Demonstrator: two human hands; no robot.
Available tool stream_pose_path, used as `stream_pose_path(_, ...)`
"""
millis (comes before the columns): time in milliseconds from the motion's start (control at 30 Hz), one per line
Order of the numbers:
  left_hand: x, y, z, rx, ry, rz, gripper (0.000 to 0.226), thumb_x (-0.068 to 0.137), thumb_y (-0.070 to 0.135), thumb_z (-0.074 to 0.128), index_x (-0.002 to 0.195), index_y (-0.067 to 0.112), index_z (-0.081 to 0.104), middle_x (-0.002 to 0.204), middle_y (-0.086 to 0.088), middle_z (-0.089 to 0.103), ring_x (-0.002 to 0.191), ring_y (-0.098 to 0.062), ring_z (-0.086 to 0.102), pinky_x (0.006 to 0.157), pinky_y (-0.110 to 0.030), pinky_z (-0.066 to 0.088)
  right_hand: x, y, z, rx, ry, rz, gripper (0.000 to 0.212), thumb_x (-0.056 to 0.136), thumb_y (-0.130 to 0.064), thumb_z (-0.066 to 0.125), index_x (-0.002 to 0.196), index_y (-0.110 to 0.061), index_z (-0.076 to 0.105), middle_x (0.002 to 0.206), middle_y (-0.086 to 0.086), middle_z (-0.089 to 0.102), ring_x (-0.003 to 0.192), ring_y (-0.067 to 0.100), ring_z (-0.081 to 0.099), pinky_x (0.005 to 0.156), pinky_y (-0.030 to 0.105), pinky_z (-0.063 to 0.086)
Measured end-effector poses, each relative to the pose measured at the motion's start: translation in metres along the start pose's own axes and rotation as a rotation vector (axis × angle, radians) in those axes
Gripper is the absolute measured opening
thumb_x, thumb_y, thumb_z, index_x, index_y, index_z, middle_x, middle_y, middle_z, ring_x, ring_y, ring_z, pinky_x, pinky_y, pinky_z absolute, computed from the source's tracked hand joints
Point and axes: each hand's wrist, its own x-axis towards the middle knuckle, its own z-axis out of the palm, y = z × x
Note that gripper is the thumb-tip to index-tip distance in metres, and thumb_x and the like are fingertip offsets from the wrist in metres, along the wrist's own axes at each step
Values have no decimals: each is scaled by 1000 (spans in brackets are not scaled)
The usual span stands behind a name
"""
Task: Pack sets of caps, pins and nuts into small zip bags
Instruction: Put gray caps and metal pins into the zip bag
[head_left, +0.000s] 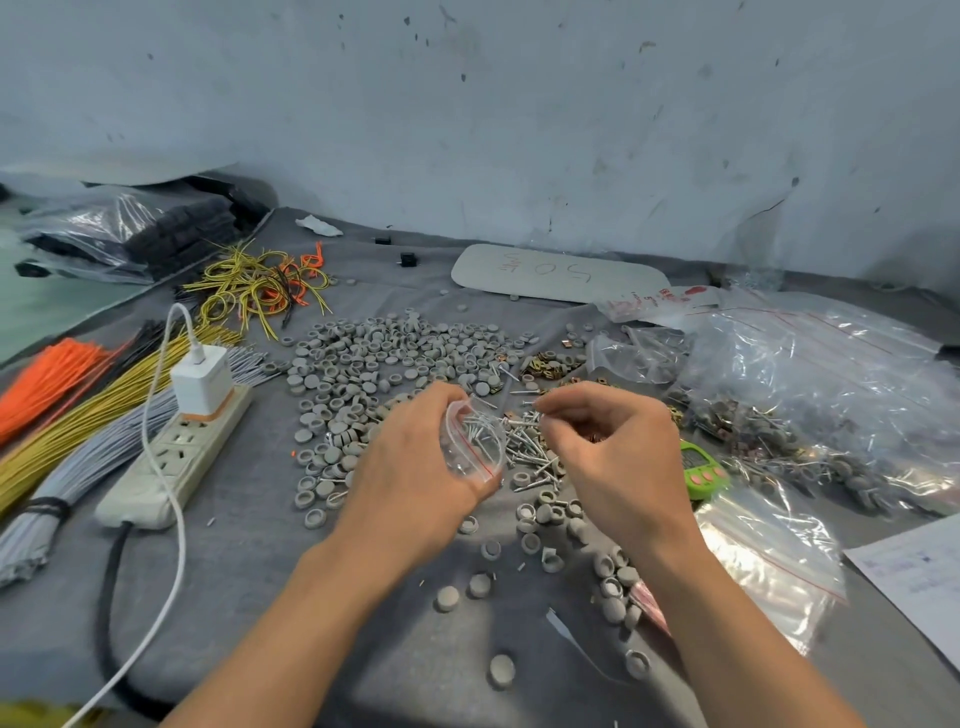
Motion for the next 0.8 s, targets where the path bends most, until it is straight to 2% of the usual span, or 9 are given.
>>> stream_pose_path(100,-2,3,6,19,-51,27,53,69,42,84,105,44,45,97,20,54,91,-4,48,68,-18,34,-7,-7,8,-60,-49,-110,29,82,-2,81,86,-31,82,82,-25,75,80,-3,72,73,7,51)
stream_pose_path(233,-2,6,9,2,-60,47,38,72,46,76,96,41,46,92,18,56,87,-2,49,65,-15,35,-16,-7,21,-88,-108,-104,29,81,-8,82,96,-33,82,86,-36,72,89,-7,69,82,11,51)
stream_pose_path(367,0,4,5,-11,-39,2,52,70,47,85,102,46,45,95,22,54,87,2,50,68,-12,33,-7,1,12,-94,49,-42,24,88,-11,79,99,-32,82,91,-26,76,92,-6,69,85,11,53)
stream_pose_path(433,1,2,2,-29,-18,-14,55,69,48,88,105,47,47,97,23,56,88,5,51,70,-9,32,0,7,4,-199,87,33,22,91,-12,76,97,-31,83,92,-23,76,91,-3,70,89,22,57)
stream_pose_path(533,3,-1,-2,-45,3,-36,55,70,51,88,106,49,47,102,21,59,92,1,55,72,-8,33,5,19,1,-433,-80,175,24,93,-12,71,93,-33,83,98,-14,76,96,10,68,94,35,57)
stream_pose_path(633,3,-3,-5,-34,9,-46,56,72,53,87,107,51,44,105,22,59,94,-1,55,73,-9,31,5,26,9,-668,-297,264,28,92,-13,68,96,-38,80,107,-1,68,107,25,59,92,37,52)
stream_pose_path(733,3,-2,-6,-30,12,-44,56,71,54,87,107,51,43,104,22,59,92,5,52,73,-9,30,5,25,19,-835,-406,218,29,93,-14,64,103,-38,75,96,-4,55,98,24,46,83,36,36)
stream_pose_path(800,3,-1,-6,-29,10,-46,56,71,54,87,107,51,43,104,22,59,93,3,54,72,-13,34,4,24,20,-857,-457,193,29,93,-13,58,106,-36,69,93,-6,47,94,23,44,82,38,29)
